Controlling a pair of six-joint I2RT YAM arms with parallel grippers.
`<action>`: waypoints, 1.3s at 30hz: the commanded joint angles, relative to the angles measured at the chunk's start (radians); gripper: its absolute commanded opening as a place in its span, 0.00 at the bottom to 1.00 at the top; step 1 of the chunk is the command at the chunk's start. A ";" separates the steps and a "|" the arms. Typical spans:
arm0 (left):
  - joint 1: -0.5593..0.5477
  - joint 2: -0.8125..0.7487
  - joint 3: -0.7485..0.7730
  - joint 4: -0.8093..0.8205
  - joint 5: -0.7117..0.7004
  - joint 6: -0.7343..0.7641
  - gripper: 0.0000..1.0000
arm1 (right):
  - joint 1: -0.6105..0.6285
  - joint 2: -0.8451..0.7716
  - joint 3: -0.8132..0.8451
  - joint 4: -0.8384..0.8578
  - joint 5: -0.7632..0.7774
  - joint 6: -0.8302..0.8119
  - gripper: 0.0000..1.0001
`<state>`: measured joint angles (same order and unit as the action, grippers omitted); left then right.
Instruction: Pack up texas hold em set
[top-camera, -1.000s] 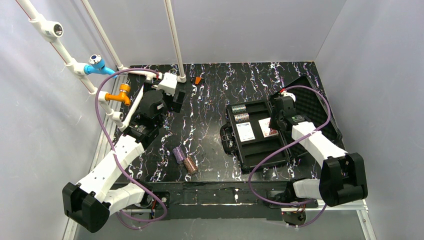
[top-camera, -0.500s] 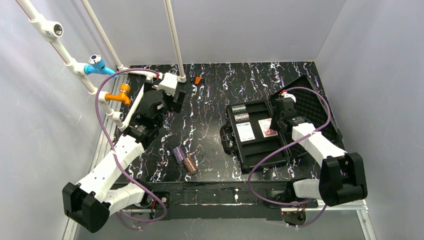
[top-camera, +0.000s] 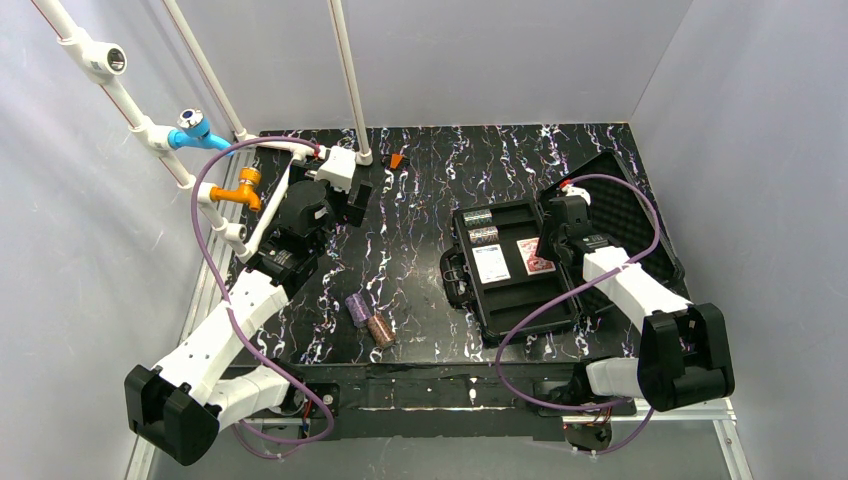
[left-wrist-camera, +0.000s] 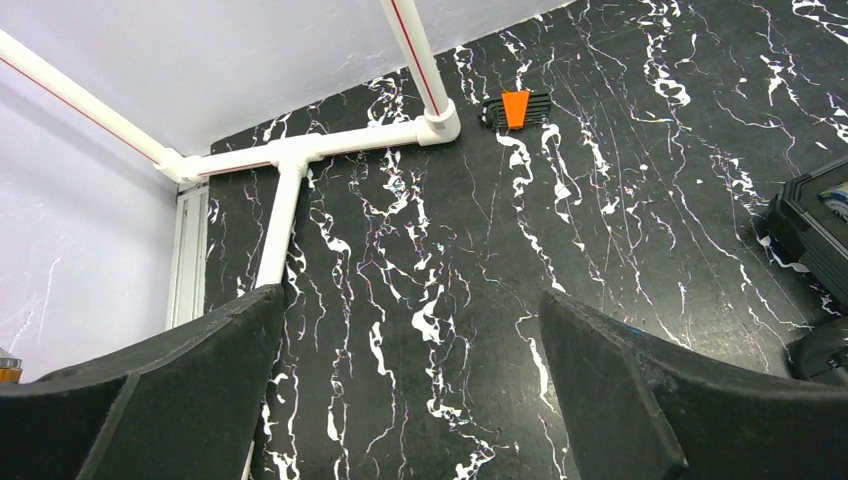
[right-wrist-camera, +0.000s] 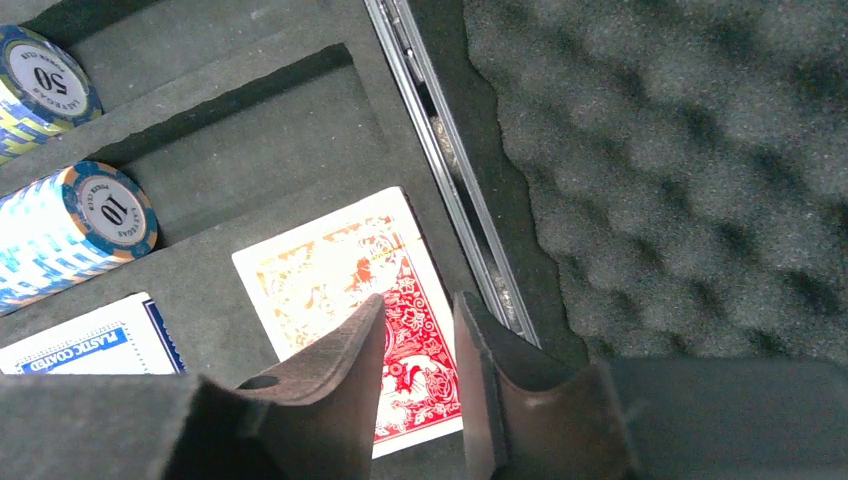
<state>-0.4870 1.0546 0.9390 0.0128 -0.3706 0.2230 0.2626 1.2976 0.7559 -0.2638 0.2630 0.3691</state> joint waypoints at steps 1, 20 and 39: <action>-0.004 -0.027 0.026 -0.007 0.011 -0.012 0.99 | 0.015 0.027 -0.021 -0.064 -0.047 0.011 0.43; -0.004 -0.013 0.032 -0.007 0.021 -0.016 0.99 | 0.016 -0.030 0.150 -0.152 -0.015 -0.015 0.61; -0.005 -0.011 0.034 -0.033 0.025 -0.017 0.99 | 0.041 -0.068 0.211 -0.195 -0.066 -0.007 0.63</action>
<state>-0.4870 1.0550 0.9398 -0.0090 -0.3504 0.2085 0.2970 1.2575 0.9268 -0.4603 0.2150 0.3630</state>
